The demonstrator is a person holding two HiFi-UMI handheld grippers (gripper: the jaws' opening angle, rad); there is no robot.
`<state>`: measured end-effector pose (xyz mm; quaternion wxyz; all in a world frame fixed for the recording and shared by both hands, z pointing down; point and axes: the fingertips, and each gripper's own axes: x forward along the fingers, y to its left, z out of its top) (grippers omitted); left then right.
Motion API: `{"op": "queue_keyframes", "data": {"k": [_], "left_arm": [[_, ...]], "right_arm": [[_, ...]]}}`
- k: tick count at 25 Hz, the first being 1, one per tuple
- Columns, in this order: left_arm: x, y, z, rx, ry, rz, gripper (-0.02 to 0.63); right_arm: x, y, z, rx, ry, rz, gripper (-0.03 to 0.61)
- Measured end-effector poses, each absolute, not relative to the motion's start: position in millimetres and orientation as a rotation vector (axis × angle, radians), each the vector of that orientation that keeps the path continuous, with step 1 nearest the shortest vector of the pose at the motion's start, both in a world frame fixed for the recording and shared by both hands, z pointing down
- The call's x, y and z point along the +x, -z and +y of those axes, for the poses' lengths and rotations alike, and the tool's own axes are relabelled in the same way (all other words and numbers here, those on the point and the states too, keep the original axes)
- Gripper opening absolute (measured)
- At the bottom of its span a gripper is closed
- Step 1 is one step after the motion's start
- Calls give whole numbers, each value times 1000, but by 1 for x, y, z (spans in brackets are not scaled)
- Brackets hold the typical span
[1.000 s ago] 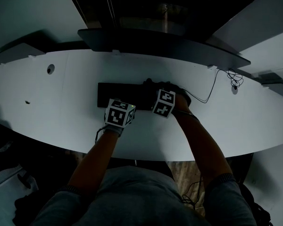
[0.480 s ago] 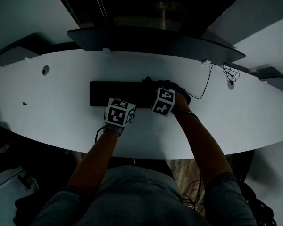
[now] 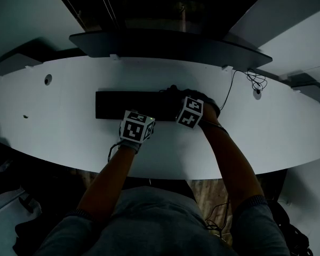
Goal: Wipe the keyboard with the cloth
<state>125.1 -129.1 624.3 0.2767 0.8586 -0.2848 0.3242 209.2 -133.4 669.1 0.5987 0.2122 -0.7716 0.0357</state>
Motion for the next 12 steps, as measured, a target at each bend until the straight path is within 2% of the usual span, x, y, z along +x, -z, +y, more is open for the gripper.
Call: {"op": "queue_keyframes", "data": {"k": [12], "left_arm": [[143,-612,-115,2318,-847,-782,8]], "right_arm": [[257,-670,-122,517,-109,-1734,120]]}}
